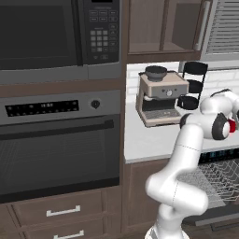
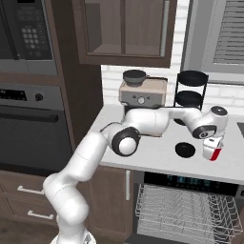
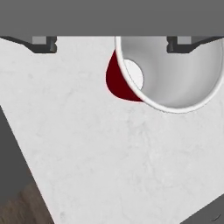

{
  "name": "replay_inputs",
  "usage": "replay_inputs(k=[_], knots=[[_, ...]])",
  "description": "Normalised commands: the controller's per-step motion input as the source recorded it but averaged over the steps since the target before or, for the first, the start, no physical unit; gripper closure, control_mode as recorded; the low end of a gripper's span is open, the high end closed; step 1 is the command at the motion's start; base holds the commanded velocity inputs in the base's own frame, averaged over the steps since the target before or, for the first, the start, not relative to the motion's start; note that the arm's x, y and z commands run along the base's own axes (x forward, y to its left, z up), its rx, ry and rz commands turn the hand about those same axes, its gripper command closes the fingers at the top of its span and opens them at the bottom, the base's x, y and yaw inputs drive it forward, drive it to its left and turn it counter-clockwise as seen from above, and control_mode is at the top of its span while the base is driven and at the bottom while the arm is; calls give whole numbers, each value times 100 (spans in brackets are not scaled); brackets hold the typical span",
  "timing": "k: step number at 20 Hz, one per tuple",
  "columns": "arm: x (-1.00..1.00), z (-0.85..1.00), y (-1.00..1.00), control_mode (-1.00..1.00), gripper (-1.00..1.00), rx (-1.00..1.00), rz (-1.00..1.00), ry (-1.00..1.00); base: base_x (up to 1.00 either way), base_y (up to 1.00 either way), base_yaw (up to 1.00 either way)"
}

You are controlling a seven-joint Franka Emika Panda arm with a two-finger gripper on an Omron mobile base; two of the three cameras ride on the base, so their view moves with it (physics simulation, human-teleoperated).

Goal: Pick up the cup and bowl from the counter, place them in the dishwasher, and close the dishwasher door.

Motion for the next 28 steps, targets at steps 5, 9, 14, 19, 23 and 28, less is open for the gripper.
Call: replay_inputs(k=[5,9,14,19,23,28], knots=[[11,-19,-21,-100,-100,0,-5,0,0,0,0],[19,-14,-19,-100,-100,0,-2,0,0,0,0],[8,-13,-11,-100,-100,0,0,1,0,0,0],[-16,-13,6,-100,100,0,0,8,0,0,0],[-58,-32,38,-100,100,1,0,8,0,0,0],[-55,-32,56,-100,100,0,0,5,0,0,0]])
